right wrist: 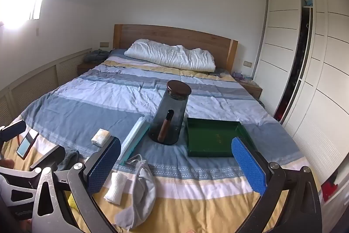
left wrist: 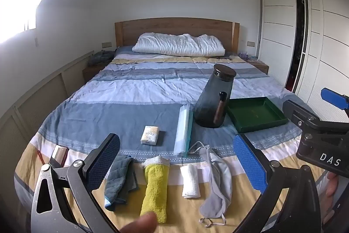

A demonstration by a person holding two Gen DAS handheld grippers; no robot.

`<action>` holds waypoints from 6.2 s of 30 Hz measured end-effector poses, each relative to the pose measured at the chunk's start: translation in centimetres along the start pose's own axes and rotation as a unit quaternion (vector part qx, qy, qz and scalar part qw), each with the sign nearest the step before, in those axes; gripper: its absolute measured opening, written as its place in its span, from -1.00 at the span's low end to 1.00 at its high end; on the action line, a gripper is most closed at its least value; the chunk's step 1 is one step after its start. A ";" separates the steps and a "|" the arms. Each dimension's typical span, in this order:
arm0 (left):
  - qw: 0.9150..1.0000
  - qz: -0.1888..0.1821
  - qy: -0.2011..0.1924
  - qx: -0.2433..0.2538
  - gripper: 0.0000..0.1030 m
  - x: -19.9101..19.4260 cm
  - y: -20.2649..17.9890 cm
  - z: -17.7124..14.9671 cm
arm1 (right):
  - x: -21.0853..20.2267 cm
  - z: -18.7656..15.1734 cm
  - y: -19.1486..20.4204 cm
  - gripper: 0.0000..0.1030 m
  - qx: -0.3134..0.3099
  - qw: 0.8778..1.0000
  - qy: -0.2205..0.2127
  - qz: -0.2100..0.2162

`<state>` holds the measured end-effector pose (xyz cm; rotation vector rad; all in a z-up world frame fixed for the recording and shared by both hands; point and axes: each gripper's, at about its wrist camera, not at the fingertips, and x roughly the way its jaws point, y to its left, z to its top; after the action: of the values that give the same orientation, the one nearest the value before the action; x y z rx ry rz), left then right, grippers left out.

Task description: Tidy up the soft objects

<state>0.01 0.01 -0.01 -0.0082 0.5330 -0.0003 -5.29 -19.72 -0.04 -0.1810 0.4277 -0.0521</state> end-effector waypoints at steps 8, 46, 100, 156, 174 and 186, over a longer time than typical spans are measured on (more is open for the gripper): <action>1.000 0.001 0.000 0.003 0.98 -0.1 0.0 0.0 | -0.1 0.0 -0.1 0.99 0.003 1.000 0.000 0.001; 1.000 0.013 0.001 0.008 0.98 -0.5 0.4 -0.8 | -0.9 1.0 0.6 0.99 -0.001 1.000 0.012 -0.002; 0.999 0.020 0.028 0.001 0.98 1.1 1.4 -2.4 | 0.5 -0.3 1.0 0.99 -0.003 1.000 0.023 -0.011; 0.993 0.060 0.100 0.008 0.98 6.7 3.6 -4.2 | 6.6 -3.3 -0.8 1.00 0.081 0.991 0.093 0.047; 0.972 0.110 0.208 -0.003 0.98 14.4 12.0 -12.6 | 16.8 -9.8 4.3 1.00 0.029 0.975 0.206 0.071; 0.966 0.099 0.239 -0.005 0.98 18.4 13.1 -13.7 | 20.3 -11.0 5.5 1.00 0.011 0.971 0.229 0.068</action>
<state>8.90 12.95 -21.24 0.0365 1.0151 0.2004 8.67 -17.87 -19.17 -0.1157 0.8990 0.0371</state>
